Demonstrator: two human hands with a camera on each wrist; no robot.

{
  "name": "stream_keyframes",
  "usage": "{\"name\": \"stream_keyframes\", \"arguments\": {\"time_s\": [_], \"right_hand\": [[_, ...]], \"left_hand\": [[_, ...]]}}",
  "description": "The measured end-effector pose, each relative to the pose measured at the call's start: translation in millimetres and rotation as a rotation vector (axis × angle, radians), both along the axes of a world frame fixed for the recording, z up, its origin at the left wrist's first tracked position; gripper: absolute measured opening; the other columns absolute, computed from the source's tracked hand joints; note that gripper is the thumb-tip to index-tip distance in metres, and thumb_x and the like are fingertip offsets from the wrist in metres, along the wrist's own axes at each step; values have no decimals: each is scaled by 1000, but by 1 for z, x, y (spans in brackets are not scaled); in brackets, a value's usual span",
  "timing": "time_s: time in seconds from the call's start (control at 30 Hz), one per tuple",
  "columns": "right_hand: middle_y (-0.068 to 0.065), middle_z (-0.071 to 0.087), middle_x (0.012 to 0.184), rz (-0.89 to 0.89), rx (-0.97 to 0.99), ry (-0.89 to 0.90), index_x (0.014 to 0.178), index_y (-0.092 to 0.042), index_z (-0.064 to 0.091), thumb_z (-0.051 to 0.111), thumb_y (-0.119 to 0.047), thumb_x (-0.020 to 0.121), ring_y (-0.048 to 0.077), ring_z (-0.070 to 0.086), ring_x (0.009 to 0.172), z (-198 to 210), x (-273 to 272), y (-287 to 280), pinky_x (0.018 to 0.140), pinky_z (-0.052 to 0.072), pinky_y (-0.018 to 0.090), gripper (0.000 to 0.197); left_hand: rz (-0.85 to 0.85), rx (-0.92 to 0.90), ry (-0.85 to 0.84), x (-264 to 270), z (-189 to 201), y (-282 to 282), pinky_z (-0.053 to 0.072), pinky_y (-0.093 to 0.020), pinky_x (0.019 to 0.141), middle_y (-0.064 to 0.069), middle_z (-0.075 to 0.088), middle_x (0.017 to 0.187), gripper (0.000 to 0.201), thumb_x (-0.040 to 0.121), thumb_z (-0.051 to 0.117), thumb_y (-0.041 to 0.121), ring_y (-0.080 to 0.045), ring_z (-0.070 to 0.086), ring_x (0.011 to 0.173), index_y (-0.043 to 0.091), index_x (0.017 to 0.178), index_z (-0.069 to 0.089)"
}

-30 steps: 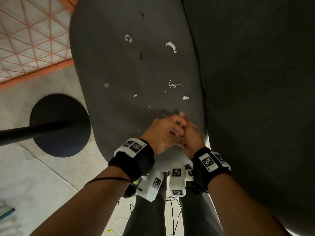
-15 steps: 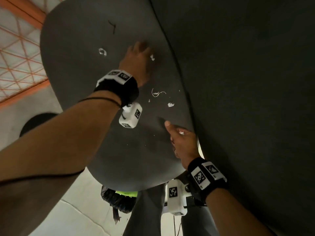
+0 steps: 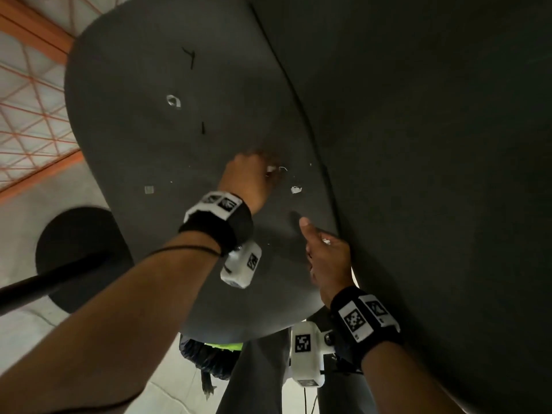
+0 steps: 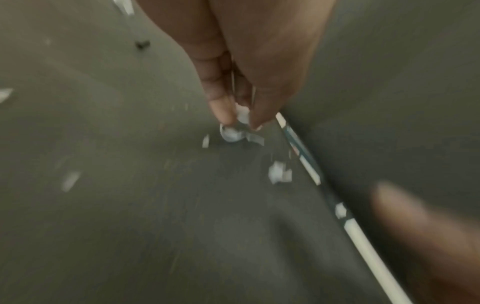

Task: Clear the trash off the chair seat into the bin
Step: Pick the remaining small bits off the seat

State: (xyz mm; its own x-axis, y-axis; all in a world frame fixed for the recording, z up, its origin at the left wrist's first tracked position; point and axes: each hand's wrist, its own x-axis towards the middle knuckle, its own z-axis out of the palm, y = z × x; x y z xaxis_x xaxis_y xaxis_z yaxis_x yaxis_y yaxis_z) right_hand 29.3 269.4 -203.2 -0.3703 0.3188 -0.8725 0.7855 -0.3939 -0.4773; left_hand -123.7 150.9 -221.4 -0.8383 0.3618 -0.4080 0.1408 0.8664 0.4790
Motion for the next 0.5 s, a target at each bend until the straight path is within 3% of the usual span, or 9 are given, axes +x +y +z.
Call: {"name": "stream_keyframes", "arguments": {"time_s": [0.1, 0.2, 0.3, 0.37, 0.5], "right_hand": [[-1, 32, 50, 15, -14, 9, 52, -21, 40, 71, -49, 81, 11, 25, 38, 4, -2, 2, 36, 22, 18, 50], [-2, 32, 49, 2, -26, 0, 49, -22, 40, 70, -49, 82, 11, 25, 37, 6, -2, 4, 36, 22, 19, 52], [-2, 32, 47, -12, -18, -16, 48, -21, 41, 69, -50, 82, 10, 25, 36, 9, -1, 2, 37, 22, 19, 53], [-2, 33, 47, -35, -16, -24, 48, -20, 42, 69, -49, 82, 10, 27, 37, 12, 0, 1, 38, 22, 19, 52], [-1, 34, 47, -68, -36, -20, 52, -18, 42, 67, -46, 86, 10, 28, 37, 16, 6, 1, 38, 24, 18, 50]], "left_hand": [[-37, -75, 34, 18, -14, 2, 52, -42, 79, -9, 62, 114, 28, 92, 56, 36, -36, 62, 98, 16, 110, 67], [61, -115, -42, 6, -15, 7, 54, -43, 82, -13, 68, 107, 28, 90, 57, 36, -38, 64, 98, 15, 104, 70], [133, -45, -107, 6, -3, 17, 53, -33, 82, -9, 72, 102, 23, 87, 62, 33, -33, 66, 97, 20, 104, 71], [102, 8, -110, 17, 3, 27, 49, -30, 80, -6, 72, 105, 23, 86, 63, 30, -30, 66, 98, 25, 108, 68], [-40, -47, -147, 40, 0, 39, 51, -38, 84, -8, 65, 117, 29, 88, 62, 33, -32, 62, 105, 23, 114, 65]]}}
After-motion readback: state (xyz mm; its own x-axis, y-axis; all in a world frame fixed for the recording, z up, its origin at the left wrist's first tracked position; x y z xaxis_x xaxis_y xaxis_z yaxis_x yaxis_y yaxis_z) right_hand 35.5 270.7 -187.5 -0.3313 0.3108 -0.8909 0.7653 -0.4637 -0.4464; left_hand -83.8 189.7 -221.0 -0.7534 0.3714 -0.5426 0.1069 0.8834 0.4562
